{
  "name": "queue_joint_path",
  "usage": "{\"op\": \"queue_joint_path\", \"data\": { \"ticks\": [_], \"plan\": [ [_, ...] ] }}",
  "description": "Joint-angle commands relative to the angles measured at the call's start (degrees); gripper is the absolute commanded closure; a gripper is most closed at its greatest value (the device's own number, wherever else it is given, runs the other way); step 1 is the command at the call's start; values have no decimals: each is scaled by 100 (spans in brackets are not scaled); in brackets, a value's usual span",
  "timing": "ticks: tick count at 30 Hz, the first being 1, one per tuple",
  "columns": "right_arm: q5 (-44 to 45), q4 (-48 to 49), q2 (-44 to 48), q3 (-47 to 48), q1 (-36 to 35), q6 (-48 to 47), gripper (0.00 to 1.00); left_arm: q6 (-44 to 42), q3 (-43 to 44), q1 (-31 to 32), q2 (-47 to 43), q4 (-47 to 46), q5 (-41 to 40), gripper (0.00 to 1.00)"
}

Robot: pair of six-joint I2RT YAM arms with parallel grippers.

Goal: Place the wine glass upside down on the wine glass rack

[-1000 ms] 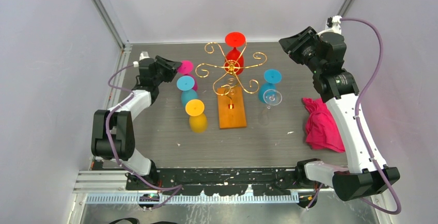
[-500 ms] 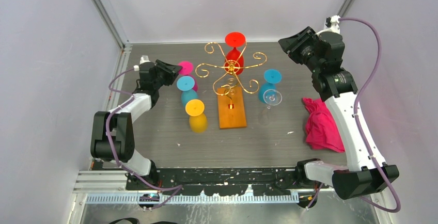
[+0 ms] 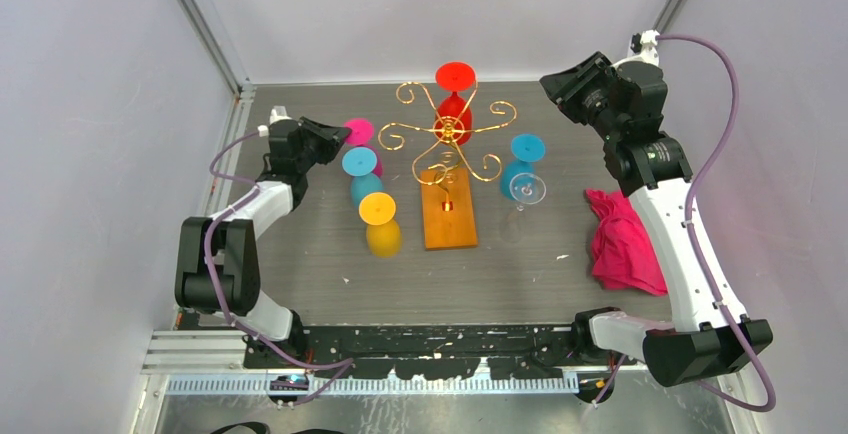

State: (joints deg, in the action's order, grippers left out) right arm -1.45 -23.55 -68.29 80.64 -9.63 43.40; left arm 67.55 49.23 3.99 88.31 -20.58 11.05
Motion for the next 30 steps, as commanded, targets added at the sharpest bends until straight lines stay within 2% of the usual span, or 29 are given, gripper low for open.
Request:
{"op": "queue_joint_path", "data": {
  "ticks": [1,6,14,23,30],
  "plan": [
    [119,263,58,-31,31,-86,61,13,6,-30,-211,-280,-63,82],
    [119,261,53,-44,24,-99,62,5,23,-30,-206,-309,-190,87],
    [280,306,1,-112,28,-77,63,-78,-46,-25,-50,-732,-442,99],
    [364,311,-74,-102,55,-124,63,-27,-49,-25,129,-1187,-594,99],
    [394,336,-122,-33,97,-155,63,-247,373,-38,-112,-972,-888,99]
  ]
}}
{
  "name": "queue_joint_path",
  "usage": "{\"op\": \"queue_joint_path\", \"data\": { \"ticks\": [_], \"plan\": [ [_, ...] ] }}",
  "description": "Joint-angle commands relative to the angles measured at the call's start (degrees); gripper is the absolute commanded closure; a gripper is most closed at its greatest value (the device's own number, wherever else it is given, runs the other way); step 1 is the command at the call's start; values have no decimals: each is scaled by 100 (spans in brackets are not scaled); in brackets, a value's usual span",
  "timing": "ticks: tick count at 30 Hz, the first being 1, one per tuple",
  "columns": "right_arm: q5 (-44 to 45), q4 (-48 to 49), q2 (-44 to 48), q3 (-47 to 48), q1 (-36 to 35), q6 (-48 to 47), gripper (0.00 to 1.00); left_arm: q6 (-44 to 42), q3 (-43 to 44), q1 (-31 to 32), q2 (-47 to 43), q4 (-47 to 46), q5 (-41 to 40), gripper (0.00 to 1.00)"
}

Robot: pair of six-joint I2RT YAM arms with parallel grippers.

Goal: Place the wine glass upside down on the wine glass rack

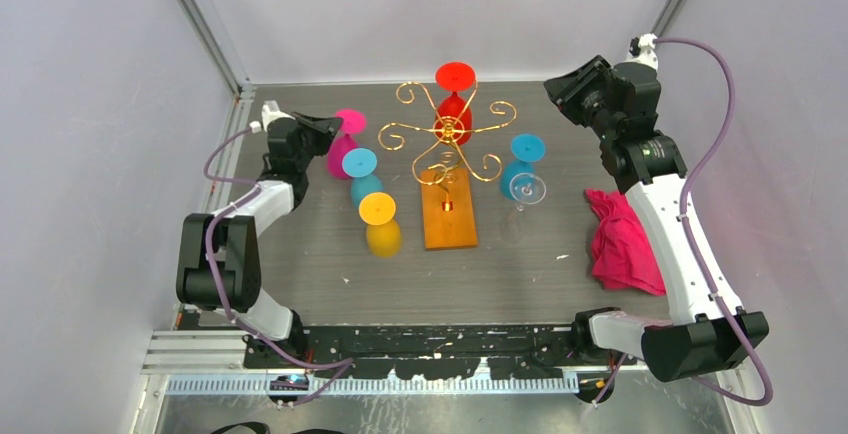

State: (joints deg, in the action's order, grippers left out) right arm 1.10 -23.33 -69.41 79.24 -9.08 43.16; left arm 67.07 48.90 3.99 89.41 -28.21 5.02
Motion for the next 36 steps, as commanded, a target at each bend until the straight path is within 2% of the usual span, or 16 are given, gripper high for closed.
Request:
{"op": "queue_joint_path", "data": {
  "ticks": [1,15,22,36],
  "plan": [
    [143,332,-11,104,46,-128,63,-249,481,-44,-265,-176,-328,99],
    [185,399,71,52,57,-72,64,-225,879,-107,-1031,215,-667,99],
    [223,412,273,-67,97,-25,64,-45,1212,-102,-1293,454,-528,99],
    [363,378,556,-212,152,-6,64,392,1730,-109,-1680,1273,326,99]
  ]
}}
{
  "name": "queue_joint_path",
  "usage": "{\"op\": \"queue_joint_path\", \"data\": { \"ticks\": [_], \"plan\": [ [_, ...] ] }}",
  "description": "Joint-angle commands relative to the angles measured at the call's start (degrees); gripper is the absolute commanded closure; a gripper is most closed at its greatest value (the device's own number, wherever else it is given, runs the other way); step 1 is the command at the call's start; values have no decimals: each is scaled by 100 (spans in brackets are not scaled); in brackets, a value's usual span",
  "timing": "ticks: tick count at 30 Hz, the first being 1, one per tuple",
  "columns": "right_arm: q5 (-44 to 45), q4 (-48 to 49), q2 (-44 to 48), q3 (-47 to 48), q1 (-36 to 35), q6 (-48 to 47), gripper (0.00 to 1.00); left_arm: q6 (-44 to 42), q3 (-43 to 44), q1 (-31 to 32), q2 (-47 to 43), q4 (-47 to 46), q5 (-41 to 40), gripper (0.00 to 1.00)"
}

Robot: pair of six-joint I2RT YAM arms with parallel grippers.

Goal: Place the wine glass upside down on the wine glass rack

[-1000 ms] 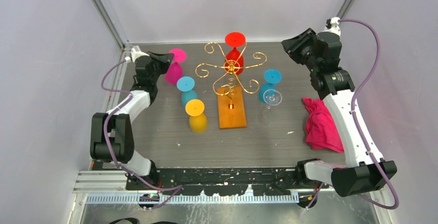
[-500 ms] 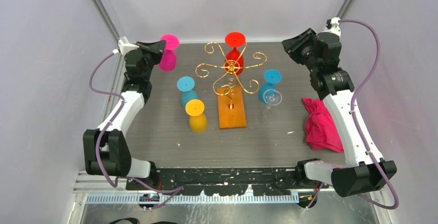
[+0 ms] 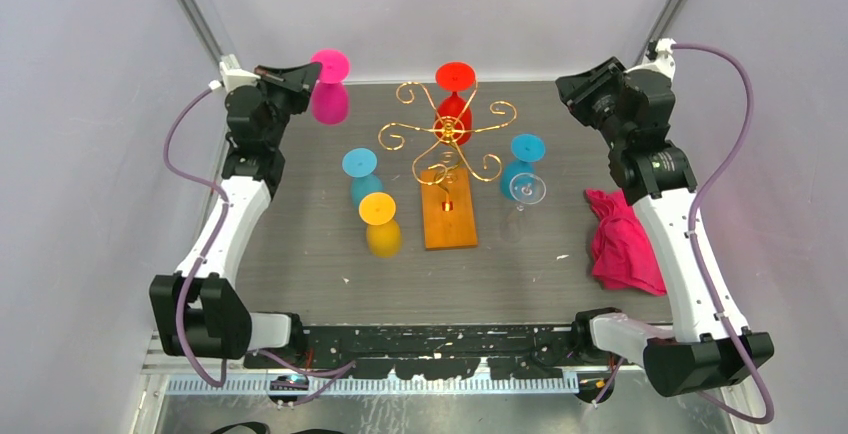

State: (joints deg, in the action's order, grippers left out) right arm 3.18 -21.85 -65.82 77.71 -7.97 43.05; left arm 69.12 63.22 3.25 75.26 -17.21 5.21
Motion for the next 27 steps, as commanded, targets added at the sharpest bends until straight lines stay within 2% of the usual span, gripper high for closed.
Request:
{"op": "queue_joint_path", "data": {
  "ticks": [1,11,27],
  "plan": [
    [163,225,222,-68,48,2,64,223,312,-35,-300,223,331,99],
    [258,73,396,-90,178,-95,64,624,462,-26,-452,447,861,99],
    [452,-73,518,-40,220,-27,64,529,822,102,-429,1133,1951,100]
  ]
}}
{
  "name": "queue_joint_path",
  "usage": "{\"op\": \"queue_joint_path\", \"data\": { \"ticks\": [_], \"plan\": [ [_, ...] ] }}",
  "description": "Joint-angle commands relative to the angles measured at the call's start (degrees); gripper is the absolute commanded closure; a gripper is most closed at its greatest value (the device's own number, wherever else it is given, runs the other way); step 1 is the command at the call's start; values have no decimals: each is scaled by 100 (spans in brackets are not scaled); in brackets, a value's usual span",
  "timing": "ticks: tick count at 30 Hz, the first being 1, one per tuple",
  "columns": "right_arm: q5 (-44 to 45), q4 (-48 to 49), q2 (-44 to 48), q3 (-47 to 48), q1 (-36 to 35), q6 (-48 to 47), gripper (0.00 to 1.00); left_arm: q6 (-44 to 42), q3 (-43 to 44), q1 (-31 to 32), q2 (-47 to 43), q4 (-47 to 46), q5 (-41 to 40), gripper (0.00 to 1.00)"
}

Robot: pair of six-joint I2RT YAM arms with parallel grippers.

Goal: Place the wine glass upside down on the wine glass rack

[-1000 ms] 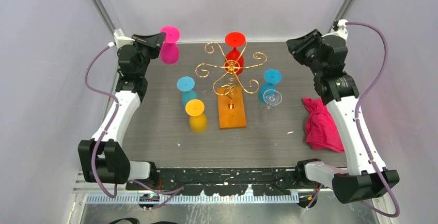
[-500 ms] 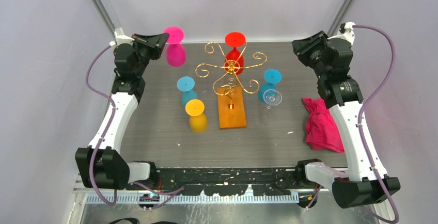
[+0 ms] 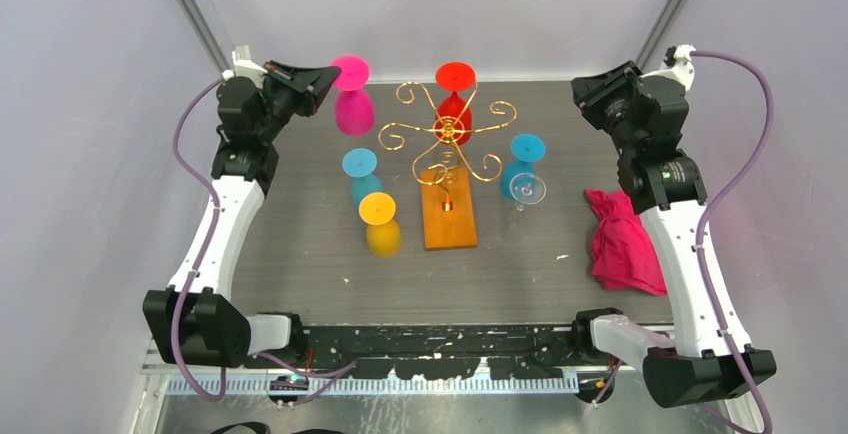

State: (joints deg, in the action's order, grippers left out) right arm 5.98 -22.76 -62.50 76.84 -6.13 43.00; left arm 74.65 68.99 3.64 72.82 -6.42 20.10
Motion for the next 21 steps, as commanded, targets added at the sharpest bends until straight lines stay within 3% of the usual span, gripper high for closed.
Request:
{"op": "queue_joint_path", "data": {
  "ticks": [1,21],
  "plan": [
    [183,18,197,49,40,-25,64,-29,254,73,-181,65,516,99],
    [298,-105,273,70,42,3,64,-139,276,565,-210,123,1186,99]
  ]
}}
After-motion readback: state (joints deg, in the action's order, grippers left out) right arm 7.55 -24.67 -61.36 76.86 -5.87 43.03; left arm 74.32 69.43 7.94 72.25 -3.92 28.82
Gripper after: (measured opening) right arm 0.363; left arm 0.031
